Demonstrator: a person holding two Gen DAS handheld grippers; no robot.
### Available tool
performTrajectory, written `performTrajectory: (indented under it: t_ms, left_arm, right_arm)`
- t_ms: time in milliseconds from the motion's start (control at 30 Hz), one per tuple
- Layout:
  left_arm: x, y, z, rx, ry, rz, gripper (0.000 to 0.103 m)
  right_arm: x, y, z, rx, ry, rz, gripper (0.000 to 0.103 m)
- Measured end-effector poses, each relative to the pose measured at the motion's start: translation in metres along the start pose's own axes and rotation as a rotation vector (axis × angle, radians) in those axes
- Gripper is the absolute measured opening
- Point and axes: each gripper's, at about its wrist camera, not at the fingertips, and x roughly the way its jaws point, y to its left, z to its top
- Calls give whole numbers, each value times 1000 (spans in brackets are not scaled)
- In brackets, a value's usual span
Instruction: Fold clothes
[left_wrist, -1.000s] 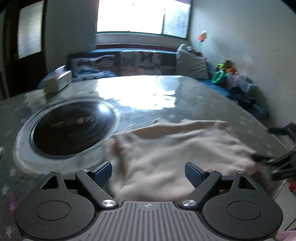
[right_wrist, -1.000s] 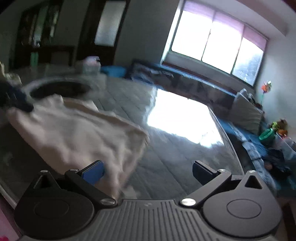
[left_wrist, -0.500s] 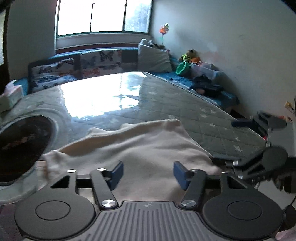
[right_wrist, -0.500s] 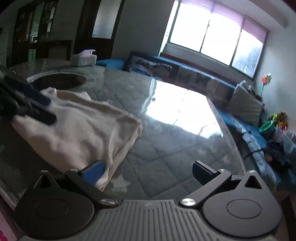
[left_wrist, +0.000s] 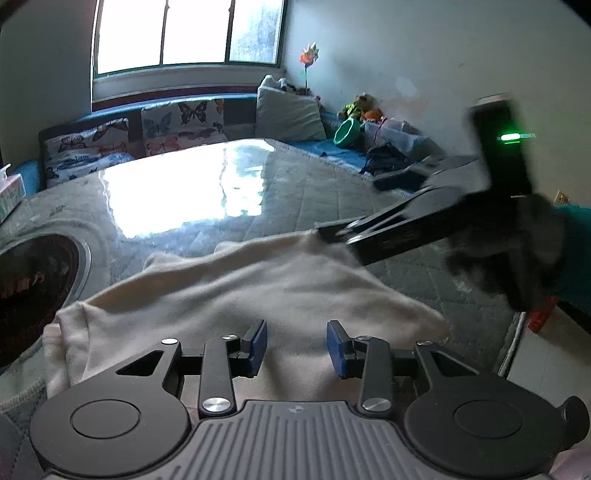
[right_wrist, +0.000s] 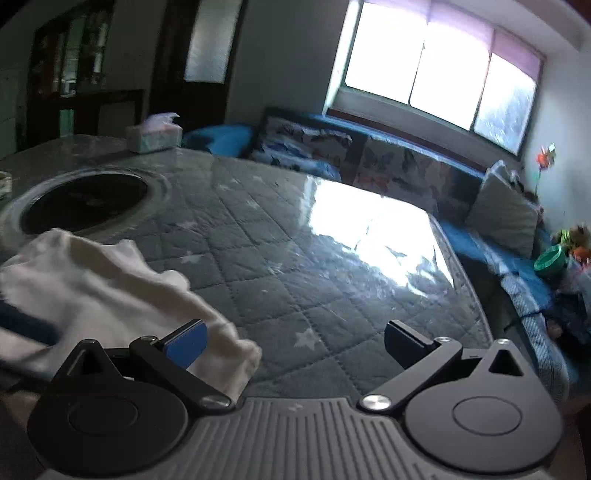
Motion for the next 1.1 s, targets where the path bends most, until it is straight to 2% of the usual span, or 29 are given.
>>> performTrajectory:
  t_ms: [167,467,767,833,1100]
  left_arm:
    - [3,-6,1,31,-5,-49,39]
    - [8,-5,-4,39,17,-90,39]
    - [8,-1,-8,27,22,-108,40]
    - [5,3,-8,16,20,-118,40]
    - [-12,35,-10,-57,-3,-55,40]
  right_arm:
    - [23,-2,-3,-15,70,-1,103]
    - [14,10,22,-45,36,102,103]
    - [54,32,31,-77,113,126,103]
    - [52,31,33,-71,108,128,103]
    - [45,42,50,-66,81,216,103]
